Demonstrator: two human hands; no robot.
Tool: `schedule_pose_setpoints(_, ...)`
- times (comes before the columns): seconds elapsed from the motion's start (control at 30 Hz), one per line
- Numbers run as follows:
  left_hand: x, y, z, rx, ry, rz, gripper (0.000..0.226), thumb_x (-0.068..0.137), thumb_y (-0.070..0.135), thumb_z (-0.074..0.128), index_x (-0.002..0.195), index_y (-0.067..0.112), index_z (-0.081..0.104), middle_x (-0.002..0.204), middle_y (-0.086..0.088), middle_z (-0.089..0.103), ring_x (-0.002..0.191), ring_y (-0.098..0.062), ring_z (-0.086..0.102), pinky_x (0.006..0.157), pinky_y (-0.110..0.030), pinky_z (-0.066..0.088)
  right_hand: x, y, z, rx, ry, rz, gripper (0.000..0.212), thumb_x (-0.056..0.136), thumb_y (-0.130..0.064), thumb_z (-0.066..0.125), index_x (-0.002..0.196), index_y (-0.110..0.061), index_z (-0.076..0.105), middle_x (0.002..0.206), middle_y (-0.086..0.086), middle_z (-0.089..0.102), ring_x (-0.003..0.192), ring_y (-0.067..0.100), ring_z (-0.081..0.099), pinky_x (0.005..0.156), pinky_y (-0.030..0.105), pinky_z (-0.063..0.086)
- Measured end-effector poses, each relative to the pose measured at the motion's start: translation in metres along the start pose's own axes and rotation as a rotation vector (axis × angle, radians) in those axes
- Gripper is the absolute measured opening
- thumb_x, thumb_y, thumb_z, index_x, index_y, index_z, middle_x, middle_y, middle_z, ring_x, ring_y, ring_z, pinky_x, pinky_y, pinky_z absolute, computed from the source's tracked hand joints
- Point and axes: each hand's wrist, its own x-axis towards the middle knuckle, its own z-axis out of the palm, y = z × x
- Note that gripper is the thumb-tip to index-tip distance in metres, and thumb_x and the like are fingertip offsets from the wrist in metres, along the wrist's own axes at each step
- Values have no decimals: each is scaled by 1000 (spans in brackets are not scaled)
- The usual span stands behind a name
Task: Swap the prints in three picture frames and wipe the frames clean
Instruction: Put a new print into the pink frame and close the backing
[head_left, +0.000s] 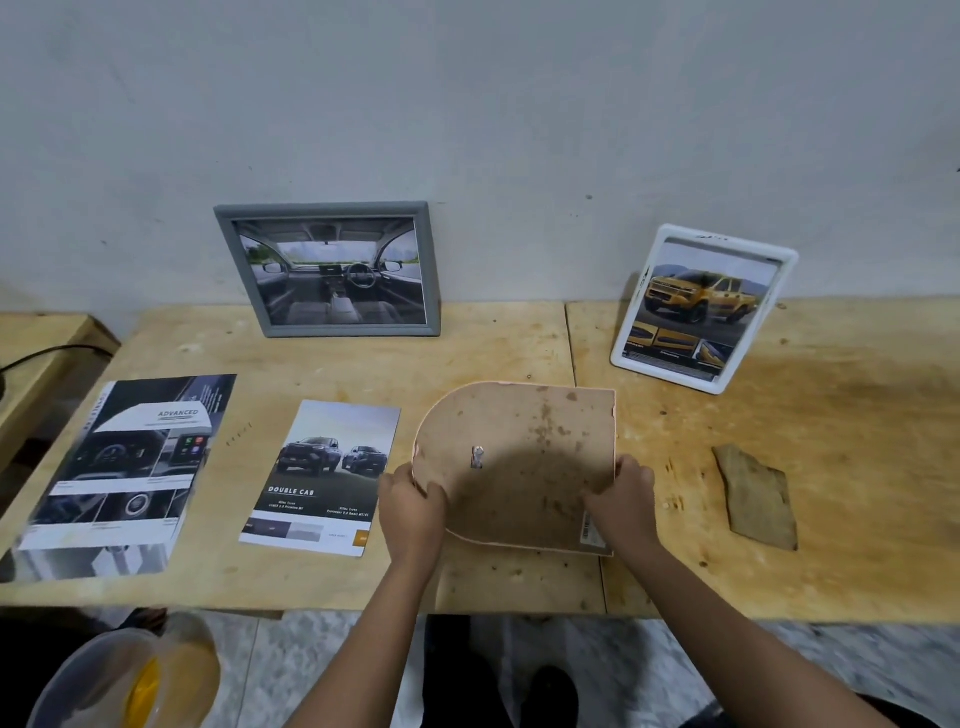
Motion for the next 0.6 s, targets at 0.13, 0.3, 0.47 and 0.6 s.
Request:
schedule_pose_setpoints(0.13,2,29,2,-253,129,10,6,94,15,49,96,11,52,101,-4,47,75,-16,51,70,-28,40,1,-16,-9,206,151,-125,33,81,4,58,103,-14,41,85,3,51,69,19,52,45,18,36)
schedule_pose_setpoints(0.3,12,50,7,-507,107,-148,14,96,5,41,95,11,53,100,-4,54,89,-20,52,77,-27,39,9,-19,-24,822,108,-26,18,95,-6,43,108,-18,42,93,0,55,77,13,57,66,26,50)
schedule_pose_setpoints(0.47,17,47,7,-1028,-171,-434,29,99,2,30,114,-2,55,92,-12,62,75,-14,62,57,-21,56,12,3,-29,1159,96,198,19,97,-8,39,99,-19,54,104,3,58,93,17,57,73,29,54)
schedule_pose_setpoints(0.6,7,36,8,-1134,-200,-527,30,100,3,31,122,-4,50,97,-12,65,89,-20,64,71,-25,57,12,23,-31,1277,30,354,21,97,-16,42,105,-10,60,103,11,62,94,23,61,75,36,55)
